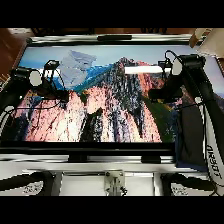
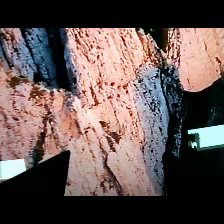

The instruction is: Fold the shirts.

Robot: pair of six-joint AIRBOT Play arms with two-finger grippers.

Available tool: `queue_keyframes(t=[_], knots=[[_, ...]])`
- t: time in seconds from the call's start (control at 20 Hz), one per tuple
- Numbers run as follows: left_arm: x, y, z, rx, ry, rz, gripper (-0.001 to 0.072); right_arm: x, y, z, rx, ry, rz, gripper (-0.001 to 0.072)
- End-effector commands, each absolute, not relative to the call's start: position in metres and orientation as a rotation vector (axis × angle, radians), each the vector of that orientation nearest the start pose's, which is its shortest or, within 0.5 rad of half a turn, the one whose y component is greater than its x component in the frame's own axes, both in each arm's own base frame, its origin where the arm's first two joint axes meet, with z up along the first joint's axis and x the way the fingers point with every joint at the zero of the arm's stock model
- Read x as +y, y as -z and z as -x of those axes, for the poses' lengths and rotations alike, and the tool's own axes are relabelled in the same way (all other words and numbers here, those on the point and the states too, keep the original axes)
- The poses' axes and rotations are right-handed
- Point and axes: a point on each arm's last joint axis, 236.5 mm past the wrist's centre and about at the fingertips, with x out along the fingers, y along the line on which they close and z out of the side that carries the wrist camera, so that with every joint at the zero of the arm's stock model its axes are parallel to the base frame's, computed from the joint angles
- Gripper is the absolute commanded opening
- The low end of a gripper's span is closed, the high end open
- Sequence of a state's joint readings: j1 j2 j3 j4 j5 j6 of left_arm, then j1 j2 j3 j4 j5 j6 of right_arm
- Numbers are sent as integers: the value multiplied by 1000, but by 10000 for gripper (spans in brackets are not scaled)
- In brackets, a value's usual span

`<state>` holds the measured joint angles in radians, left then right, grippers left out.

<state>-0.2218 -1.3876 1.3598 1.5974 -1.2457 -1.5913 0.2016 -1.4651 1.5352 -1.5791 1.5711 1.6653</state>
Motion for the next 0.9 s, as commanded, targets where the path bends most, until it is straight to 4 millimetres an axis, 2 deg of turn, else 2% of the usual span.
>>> queue_keyframes(t=[0.0, 0.7, 0.85], knots=[[-85, -31, -405, 1266, 161, -146, 683, 75, -44, -374, 1498, -85, 81, 627], [-85, -31, -405, 1266, 161, -146, 683, 75, -44, -374, 1497, -85, 82, 627], [-86, -32, -409, 1248, 162, -141, 684, 79, -47, -397, 1398, -95, 69, 627]])
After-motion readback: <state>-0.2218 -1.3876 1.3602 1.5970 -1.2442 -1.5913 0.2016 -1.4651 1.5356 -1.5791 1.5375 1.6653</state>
